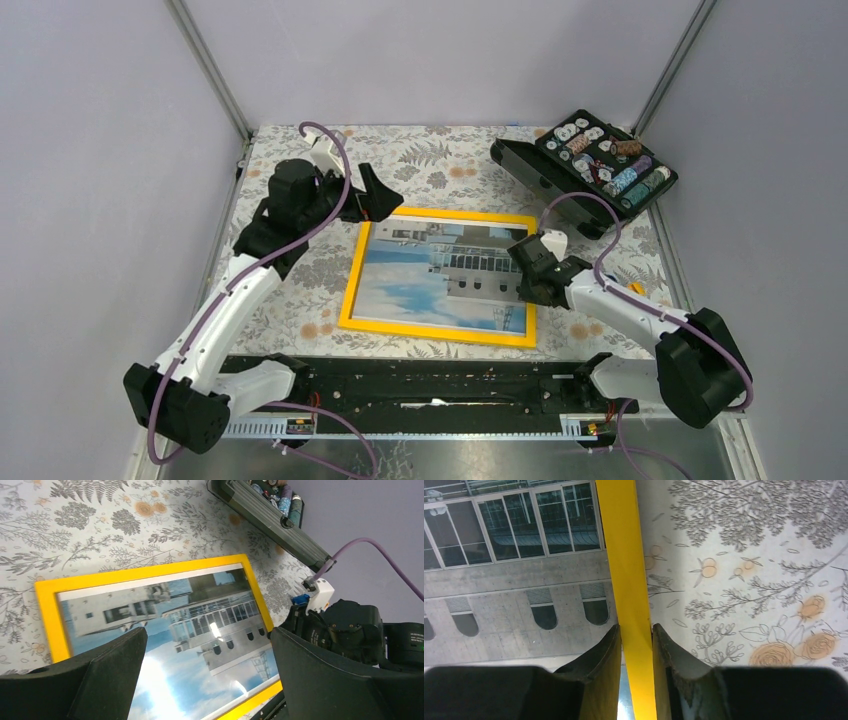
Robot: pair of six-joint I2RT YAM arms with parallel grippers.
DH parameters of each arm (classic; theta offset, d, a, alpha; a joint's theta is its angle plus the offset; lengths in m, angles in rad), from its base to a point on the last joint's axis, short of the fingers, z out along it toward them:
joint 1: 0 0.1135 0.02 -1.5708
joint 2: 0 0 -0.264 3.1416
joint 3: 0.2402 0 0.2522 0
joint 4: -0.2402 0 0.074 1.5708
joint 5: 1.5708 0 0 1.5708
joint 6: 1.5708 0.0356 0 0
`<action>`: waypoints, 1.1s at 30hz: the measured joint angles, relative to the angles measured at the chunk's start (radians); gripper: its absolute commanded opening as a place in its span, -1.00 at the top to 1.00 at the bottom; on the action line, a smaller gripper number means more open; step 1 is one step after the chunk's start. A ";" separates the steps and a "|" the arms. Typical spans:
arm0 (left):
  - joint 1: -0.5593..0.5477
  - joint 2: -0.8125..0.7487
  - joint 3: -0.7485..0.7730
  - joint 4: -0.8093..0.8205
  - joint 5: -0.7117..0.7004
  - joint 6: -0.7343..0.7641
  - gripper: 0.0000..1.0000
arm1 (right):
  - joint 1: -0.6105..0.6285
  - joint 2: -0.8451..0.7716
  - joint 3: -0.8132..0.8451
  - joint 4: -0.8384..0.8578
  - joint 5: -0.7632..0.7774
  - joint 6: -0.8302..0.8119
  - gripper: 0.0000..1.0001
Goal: Put the photo into the frame
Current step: Move the photo frame to the center of the board, then reset both arms
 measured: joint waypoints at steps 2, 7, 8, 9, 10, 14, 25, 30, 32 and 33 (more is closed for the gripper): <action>0.000 -0.006 -0.007 0.002 -0.011 0.014 -0.98 | 0.000 -0.001 -0.008 -0.014 0.026 0.024 -0.11; 0.000 -0.042 -0.041 0.005 -0.037 0.052 -0.97 | -0.006 -0.003 0.025 -0.052 0.100 0.050 -0.73; 0.000 -0.049 -0.045 0.006 -0.041 0.058 -0.98 | -0.006 -0.012 0.035 -0.057 0.105 0.042 -0.78; 0.000 -0.057 -0.048 0.006 -0.042 0.063 -0.98 | -0.006 -0.027 0.044 -0.063 0.107 0.034 -0.79; 0.000 -0.067 -0.050 0.006 -0.045 0.068 -0.97 | -0.006 -0.055 0.052 -0.066 0.104 0.018 -0.83; -0.001 -0.114 -0.053 0.013 -0.047 0.074 -0.97 | -0.008 -0.204 0.114 -0.092 0.035 -0.079 -0.99; -0.003 -0.262 0.046 0.031 -0.106 -0.011 -0.97 | -0.008 -0.555 0.574 -0.208 -0.117 -0.347 -0.99; -0.003 -0.310 0.114 0.081 -0.157 -0.055 -0.97 | -0.008 -0.577 0.757 -0.293 -0.087 -0.406 -0.99; -0.003 -0.325 0.136 0.089 -0.175 -0.062 -0.97 | -0.008 -0.580 0.814 -0.327 -0.071 -0.425 -0.99; -0.003 -0.331 0.147 0.089 -0.182 -0.063 -0.97 | -0.008 -0.582 0.839 -0.342 -0.066 -0.431 -0.99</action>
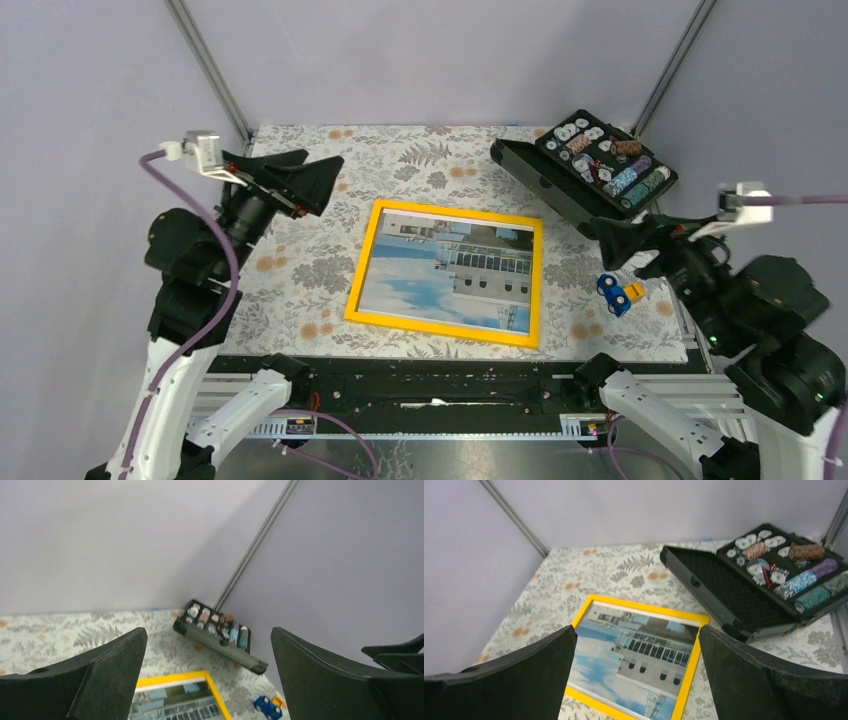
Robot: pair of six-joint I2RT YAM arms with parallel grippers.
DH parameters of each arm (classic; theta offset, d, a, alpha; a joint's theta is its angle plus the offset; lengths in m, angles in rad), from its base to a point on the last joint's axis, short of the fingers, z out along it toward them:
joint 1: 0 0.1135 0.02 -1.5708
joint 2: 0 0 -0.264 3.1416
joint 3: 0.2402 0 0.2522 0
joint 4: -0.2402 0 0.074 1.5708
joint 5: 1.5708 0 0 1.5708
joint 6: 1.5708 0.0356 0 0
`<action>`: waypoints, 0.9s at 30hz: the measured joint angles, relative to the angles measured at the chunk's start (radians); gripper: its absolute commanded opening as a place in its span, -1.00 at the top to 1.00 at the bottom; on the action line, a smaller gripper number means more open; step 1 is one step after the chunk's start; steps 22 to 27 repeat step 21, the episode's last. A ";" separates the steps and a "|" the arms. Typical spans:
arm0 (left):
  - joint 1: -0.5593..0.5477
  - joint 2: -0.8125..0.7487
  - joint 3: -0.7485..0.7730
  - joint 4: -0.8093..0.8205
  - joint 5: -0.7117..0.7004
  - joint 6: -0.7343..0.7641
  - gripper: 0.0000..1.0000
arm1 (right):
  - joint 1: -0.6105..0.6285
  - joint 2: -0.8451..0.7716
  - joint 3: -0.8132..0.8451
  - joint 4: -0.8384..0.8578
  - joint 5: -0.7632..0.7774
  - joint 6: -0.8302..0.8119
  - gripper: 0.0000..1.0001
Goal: Put the photo into the frame
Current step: Reset both arms
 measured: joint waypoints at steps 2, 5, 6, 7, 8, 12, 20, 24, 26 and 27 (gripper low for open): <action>0.000 -0.010 0.038 -0.002 -0.015 0.001 -0.97 | 0.000 -0.012 0.043 -0.017 0.005 -0.011 -0.99; 0.000 -0.016 0.105 -0.002 -0.038 0.001 -0.97 | 0.000 -0.053 0.085 -0.017 0.008 -0.023 -0.99; 0.000 -0.021 0.118 -0.002 -0.045 0.001 -0.98 | 0.000 -0.066 0.093 -0.016 0.011 -0.026 -0.99; 0.000 -0.026 0.131 -0.004 -0.051 0.001 -0.97 | 0.000 -0.083 0.099 -0.014 0.016 -0.029 -0.99; 0.000 -0.033 0.143 -0.004 -0.057 0.000 -0.97 | 0.000 -0.098 0.103 -0.013 0.023 -0.031 -0.99; 0.000 -0.059 0.167 -0.003 -0.075 -0.004 -0.98 | 0.000 -0.146 0.109 -0.004 0.049 -0.042 -0.99; 0.000 -0.072 0.176 -0.021 -0.086 -0.034 -0.97 | 0.000 -0.175 0.132 0.009 0.067 -0.055 -0.99; 0.000 -0.072 0.176 -0.026 -0.086 -0.037 -0.97 | 0.000 -0.178 0.133 0.009 0.072 -0.055 -0.99; 0.000 -0.072 0.176 -0.026 -0.086 -0.037 -0.97 | 0.000 -0.178 0.133 0.009 0.072 -0.055 -0.99; 0.000 -0.072 0.176 -0.026 -0.086 -0.037 -0.97 | 0.000 -0.178 0.133 0.009 0.072 -0.055 -0.99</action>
